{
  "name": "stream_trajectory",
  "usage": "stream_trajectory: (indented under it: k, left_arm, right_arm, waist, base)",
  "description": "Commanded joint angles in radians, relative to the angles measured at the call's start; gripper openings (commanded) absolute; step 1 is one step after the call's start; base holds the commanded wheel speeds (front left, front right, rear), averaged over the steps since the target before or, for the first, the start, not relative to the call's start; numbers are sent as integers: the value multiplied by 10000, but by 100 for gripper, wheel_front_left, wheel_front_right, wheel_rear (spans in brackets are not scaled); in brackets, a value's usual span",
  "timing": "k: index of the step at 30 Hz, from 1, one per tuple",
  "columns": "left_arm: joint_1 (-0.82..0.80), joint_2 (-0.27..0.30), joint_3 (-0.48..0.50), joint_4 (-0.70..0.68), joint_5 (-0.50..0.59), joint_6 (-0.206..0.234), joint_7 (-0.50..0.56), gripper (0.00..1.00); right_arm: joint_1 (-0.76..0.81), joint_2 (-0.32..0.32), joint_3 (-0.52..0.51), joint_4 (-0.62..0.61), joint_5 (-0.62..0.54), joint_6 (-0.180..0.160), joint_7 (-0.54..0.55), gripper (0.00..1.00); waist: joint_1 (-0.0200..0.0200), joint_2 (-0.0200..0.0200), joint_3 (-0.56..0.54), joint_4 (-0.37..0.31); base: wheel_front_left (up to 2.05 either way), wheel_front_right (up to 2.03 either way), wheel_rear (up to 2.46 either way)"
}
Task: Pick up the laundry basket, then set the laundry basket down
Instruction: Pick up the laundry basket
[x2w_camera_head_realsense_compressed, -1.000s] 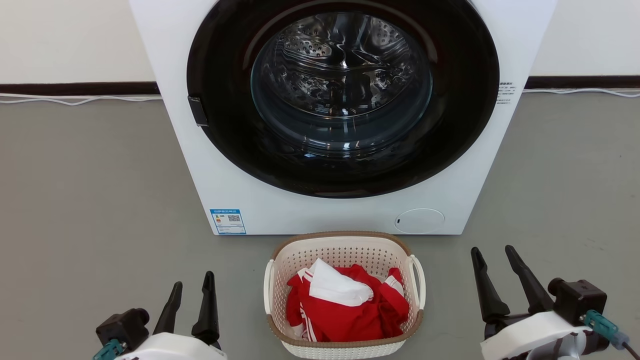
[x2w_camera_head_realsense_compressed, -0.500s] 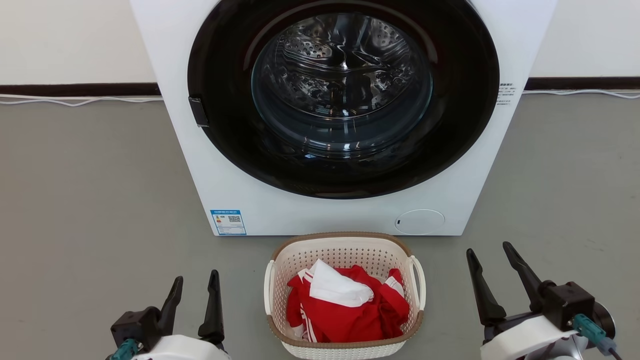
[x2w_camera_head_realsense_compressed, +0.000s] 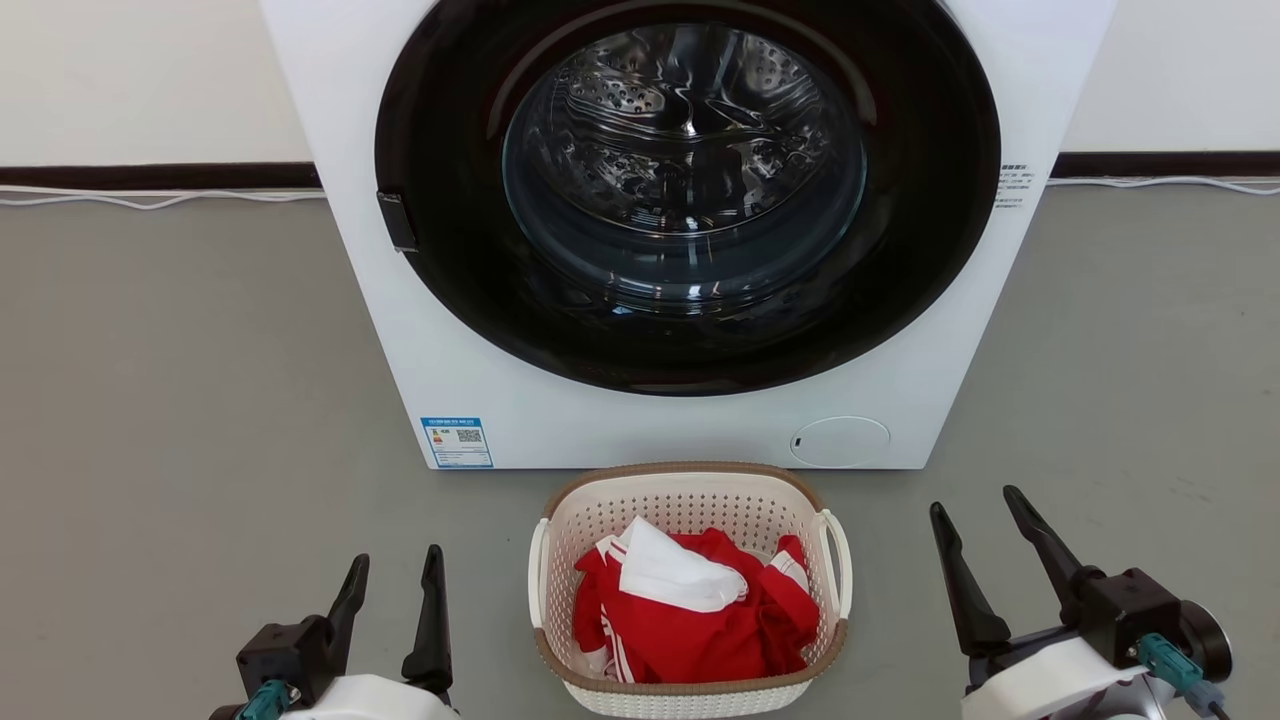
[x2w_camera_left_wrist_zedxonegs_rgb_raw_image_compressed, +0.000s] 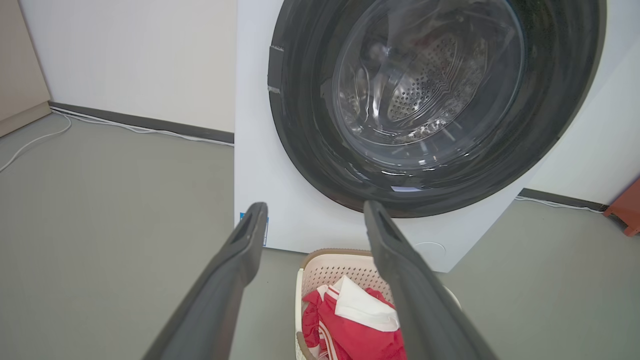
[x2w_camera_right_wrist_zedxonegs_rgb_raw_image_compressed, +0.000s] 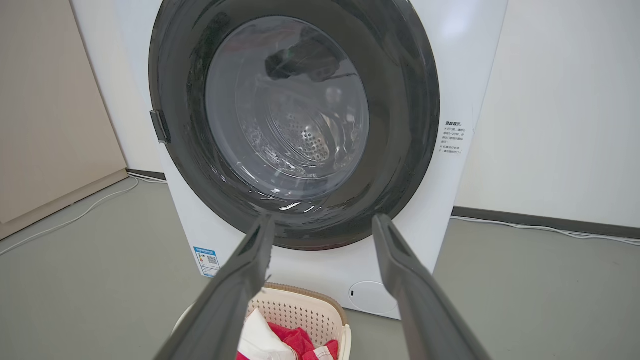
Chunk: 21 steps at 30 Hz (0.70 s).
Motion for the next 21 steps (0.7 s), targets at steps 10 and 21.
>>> stream_trajectory:
  k: [10, 21]
  left_arm:
    - [-387, 93, 304, -137, 39, 78, -137, 100]
    - [-508, 93, 130, 68, -142, 69, -138, 100]
  right_arm:
    - [-382, -1, 79, -78, 177, 63, -137, 100]
    - [-465, 115, -84, 334, 329, 63, -137, 100]
  waist:
    - [0, 0, 45, 22]
    - [0, 0, 227, 60]
  base:
    - [0, 0, 0]
    - [0, 0, 0]
